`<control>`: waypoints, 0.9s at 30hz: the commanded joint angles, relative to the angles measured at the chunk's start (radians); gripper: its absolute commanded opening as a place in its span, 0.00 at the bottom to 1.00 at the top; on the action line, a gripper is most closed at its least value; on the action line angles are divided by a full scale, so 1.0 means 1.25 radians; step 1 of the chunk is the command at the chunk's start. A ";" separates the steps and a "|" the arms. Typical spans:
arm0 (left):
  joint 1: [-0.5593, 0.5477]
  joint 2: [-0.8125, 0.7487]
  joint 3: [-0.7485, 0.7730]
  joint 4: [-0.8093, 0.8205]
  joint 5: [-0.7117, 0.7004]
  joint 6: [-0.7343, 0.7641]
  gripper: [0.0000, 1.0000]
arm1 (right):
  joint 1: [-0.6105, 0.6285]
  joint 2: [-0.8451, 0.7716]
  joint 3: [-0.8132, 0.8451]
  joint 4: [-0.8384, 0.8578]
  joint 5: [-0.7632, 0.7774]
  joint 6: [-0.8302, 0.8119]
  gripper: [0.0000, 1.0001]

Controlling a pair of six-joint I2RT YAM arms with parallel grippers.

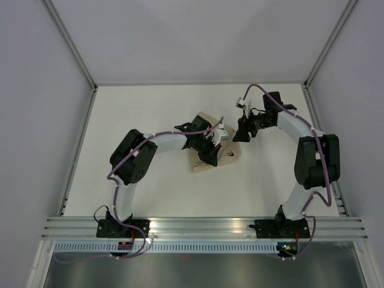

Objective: Fold the napkin, place the utensils inside, and roll it up
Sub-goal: Roll the napkin with the utensil

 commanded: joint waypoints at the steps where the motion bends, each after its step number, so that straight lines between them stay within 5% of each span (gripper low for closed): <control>1: 0.007 0.069 0.056 -0.170 0.055 -0.047 0.02 | 0.008 -0.129 -0.099 0.082 -0.031 -0.069 0.62; 9: 0.032 0.148 0.173 -0.284 0.122 -0.080 0.02 | 0.069 -0.340 -0.349 0.118 0.005 -0.287 0.63; 13: 0.039 0.175 0.206 -0.315 0.134 -0.094 0.02 | 0.152 -0.439 -0.515 0.290 0.126 -0.306 0.66; 27: 0.065 0.212 0.235 -0.345 0.213 -0.125 0.02 | 0.358 -0.434 -0.647 0.518 0.314 -0.355 0.68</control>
